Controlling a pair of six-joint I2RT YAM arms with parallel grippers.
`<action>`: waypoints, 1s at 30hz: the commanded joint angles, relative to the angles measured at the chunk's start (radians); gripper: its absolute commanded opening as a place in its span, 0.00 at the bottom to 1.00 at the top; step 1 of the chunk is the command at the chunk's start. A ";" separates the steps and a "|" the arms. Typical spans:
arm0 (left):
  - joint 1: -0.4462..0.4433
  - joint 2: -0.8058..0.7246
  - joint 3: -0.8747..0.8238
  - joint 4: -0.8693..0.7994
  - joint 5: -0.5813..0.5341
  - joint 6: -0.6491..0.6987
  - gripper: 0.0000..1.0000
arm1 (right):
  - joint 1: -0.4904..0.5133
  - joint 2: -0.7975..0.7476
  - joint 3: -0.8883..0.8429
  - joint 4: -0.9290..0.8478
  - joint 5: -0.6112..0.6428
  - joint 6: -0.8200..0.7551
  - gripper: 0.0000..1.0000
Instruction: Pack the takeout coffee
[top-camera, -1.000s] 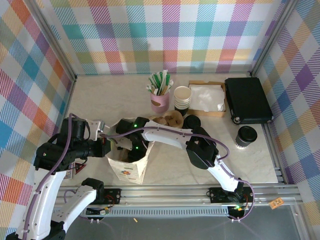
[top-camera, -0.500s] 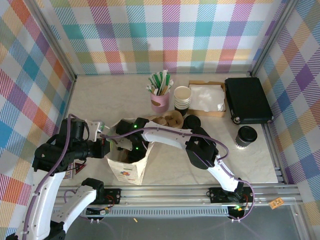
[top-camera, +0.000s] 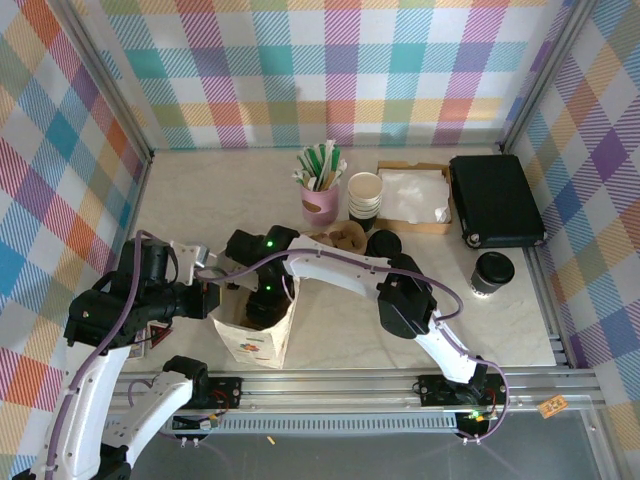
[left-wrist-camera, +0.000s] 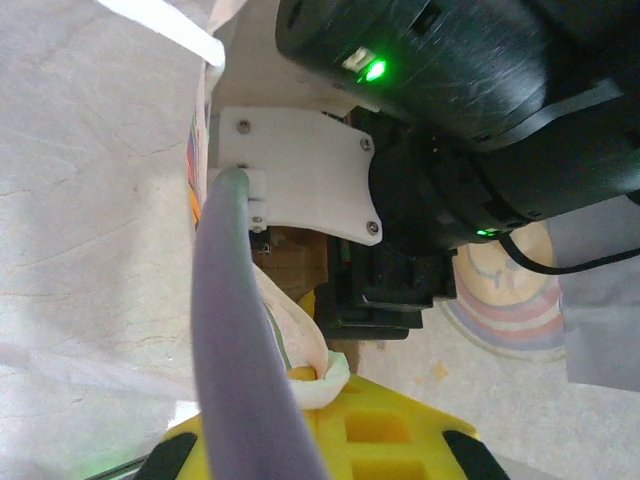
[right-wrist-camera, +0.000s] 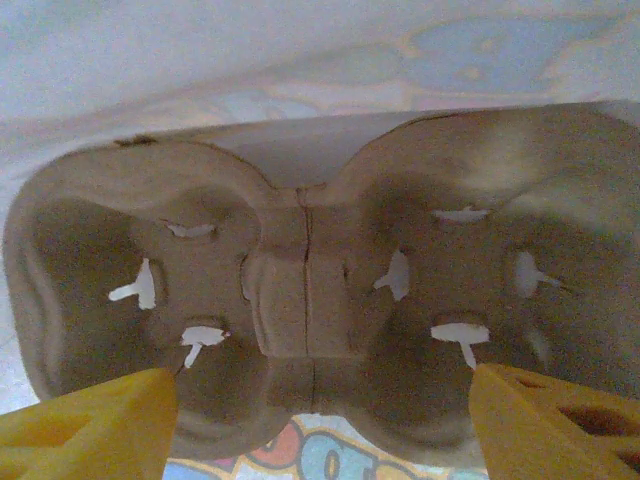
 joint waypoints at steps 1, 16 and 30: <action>-0.007 -0.015 -0.010 -0.012 0.018 0.021 0.00 | 0.013 -0.053 0.052 -0.031 -0.003 0.021 0.78; -0.007 -0.030 -0.019 -0.016 0.013 0.041 0.00 | 0.013 -0.156 0.097 0.029 -0.008 0.099 0.82; -0.007 -0.024 -0.041 -0.024 -0.002 0.014 0.00 | 0.013 -0.240 0.120 0.107 -0.005 0.151 0.81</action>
